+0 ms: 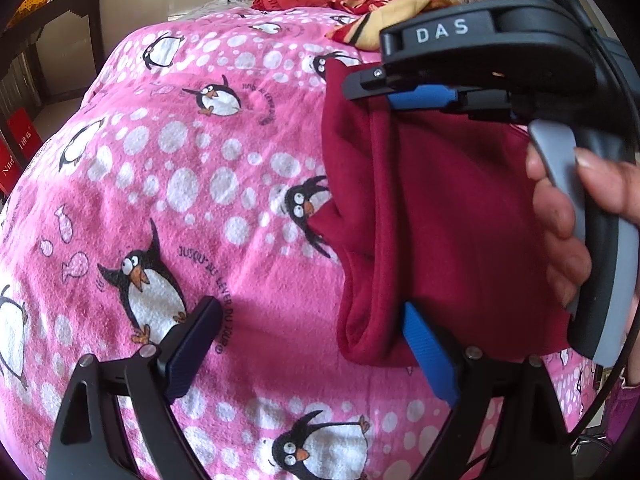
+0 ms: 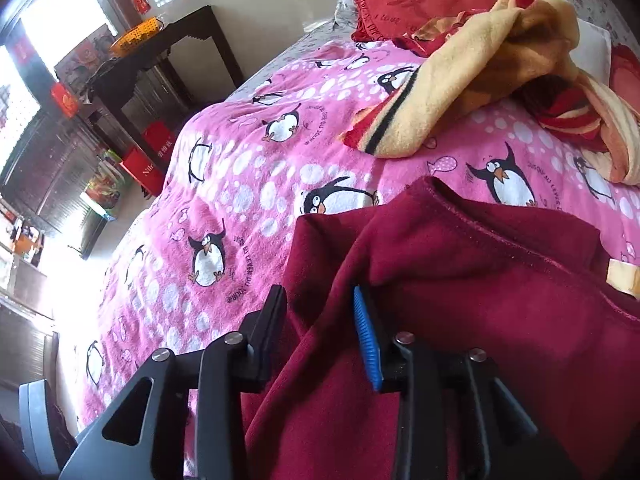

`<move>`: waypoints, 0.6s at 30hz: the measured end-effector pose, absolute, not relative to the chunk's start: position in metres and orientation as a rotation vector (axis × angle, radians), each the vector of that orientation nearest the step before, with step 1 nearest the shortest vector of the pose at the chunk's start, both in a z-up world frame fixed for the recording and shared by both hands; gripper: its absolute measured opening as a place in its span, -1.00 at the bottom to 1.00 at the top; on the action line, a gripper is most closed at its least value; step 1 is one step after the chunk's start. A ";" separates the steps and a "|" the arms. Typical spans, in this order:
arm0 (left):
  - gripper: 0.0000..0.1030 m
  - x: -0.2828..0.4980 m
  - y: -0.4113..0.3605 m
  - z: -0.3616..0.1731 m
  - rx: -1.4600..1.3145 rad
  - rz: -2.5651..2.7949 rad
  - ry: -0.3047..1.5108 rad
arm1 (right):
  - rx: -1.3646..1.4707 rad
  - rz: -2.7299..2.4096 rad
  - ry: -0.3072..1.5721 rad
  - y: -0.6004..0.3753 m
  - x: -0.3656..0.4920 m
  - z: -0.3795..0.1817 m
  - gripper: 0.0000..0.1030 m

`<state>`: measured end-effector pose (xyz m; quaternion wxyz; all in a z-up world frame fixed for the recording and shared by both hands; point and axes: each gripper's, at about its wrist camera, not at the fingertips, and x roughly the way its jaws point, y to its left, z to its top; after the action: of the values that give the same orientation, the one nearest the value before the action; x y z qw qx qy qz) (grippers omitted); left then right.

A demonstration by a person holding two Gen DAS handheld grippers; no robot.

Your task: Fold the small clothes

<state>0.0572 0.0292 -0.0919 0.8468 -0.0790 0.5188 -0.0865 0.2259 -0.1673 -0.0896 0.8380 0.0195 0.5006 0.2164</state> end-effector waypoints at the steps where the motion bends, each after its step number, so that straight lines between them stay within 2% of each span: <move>1: 0.82 0.057 0.029 -0.092 -0.168 -0.183 1.093 | 0.014 0.449 1.065 -0.162 0.227 -0.090 -0.53; 4: 0.82 0.057 0.030 -0.092 -0.172 -0.186 1.094 | -0.077 0.427 1.072 -0.147 0.227 -0.092 -0.31; 7: 0.82 0.057 0.031 -0.092 -0.177 -0.185 1.094 | -0.166 0.381 1.083 -0.128 0.228 -0.099 -0.19; 12: 0.83 0.058 0.031 -0.092 -0.179 -0.184 1.096 | -0.241 0.340 1.067 -0.118 0.228 -0.108 -0.19; 14: 0.83 0.057 0.031 -0.092 -0.177 -0.183 1.095 | -0.234 0.342 1.064 -0.122 0.227 -0.106 -0.30; 16: 0.83 0.057 0.030 -0.092 -0.176 -0.182 1.095 | -0.207 0.345 1.062 -0.131 0.226 -0.103 -0.55; 18: 0.83 0.057 0.030 -0.092 -0.175 -0.181 1.096 | -0.147 0.366 1.069 -0.142 0.226 -0.101 -0.69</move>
<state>0.0570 0.0296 -0.0919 0.8461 -0.0828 0.5195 -0.0859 0.2263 -0.1421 -0.1007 0.8420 -0.0698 0.5060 0.1734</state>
